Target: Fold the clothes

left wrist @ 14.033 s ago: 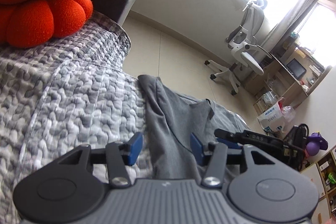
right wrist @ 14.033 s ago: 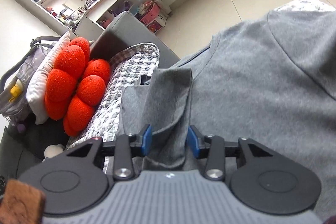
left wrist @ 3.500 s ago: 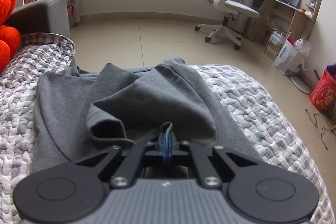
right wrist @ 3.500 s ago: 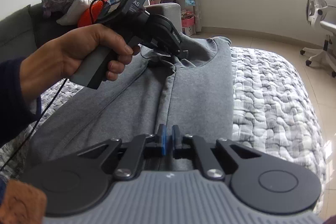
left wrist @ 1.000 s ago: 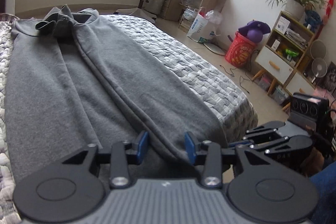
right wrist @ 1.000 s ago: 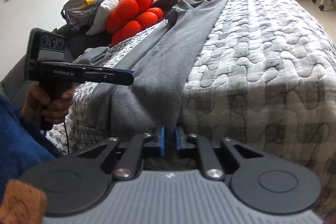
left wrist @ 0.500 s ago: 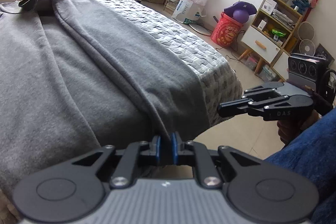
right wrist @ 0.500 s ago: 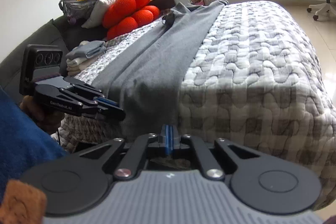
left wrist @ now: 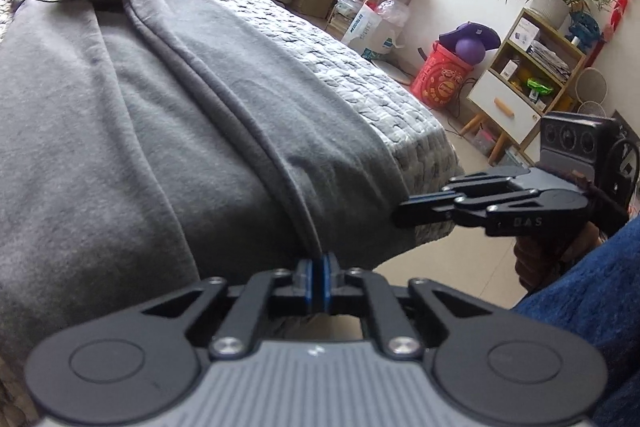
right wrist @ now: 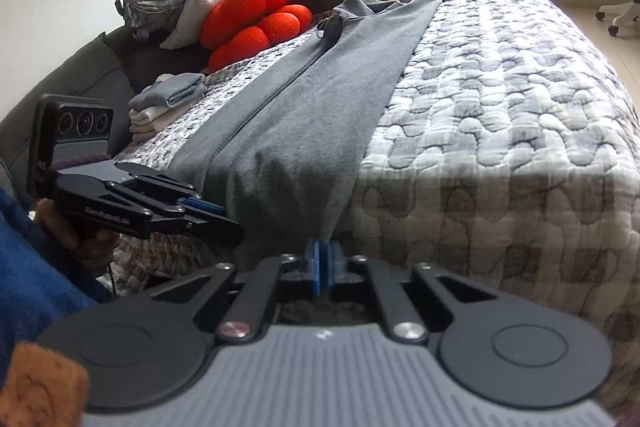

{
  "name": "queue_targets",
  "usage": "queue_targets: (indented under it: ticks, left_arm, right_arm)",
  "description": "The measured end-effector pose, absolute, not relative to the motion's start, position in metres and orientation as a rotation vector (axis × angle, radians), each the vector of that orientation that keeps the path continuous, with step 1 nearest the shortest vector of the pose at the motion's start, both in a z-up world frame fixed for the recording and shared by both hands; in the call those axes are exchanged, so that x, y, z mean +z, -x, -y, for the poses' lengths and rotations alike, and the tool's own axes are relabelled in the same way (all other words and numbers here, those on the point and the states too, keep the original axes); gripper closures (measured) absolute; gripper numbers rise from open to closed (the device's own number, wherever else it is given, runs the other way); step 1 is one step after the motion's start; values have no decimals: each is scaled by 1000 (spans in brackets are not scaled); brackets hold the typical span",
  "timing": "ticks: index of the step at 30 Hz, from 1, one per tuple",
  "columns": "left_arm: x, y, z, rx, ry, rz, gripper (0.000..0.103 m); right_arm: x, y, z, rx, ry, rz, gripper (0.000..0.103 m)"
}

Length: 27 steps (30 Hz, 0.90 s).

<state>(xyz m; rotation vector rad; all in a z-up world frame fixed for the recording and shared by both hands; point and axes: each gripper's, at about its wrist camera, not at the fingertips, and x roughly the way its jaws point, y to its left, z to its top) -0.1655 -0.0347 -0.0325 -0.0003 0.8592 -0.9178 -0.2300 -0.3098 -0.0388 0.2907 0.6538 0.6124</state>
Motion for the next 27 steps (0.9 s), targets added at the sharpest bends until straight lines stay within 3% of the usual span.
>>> queue_targets:
  ticks: [5, 12, 17, 27]
  left_arm:
    - [-18, 175, 27, -959, 6, -788, 100]
    - [-25, 167, 21, -876, 11, -853, 96]
    - [9, 163, -23, -857, 147, -751, 68]
    - [28, 99, -53, -548, 211, -766, 57]
  right_arm:
    - [-15, 253, 318, 629, -295, -563, 97]
    - [-45, 233, 310, 538, -243, -697, 95]
    - [-25, 238, 329, 512, -197, -641, 91]
    - [16, 172, 333, 474, -163, -566, 90]
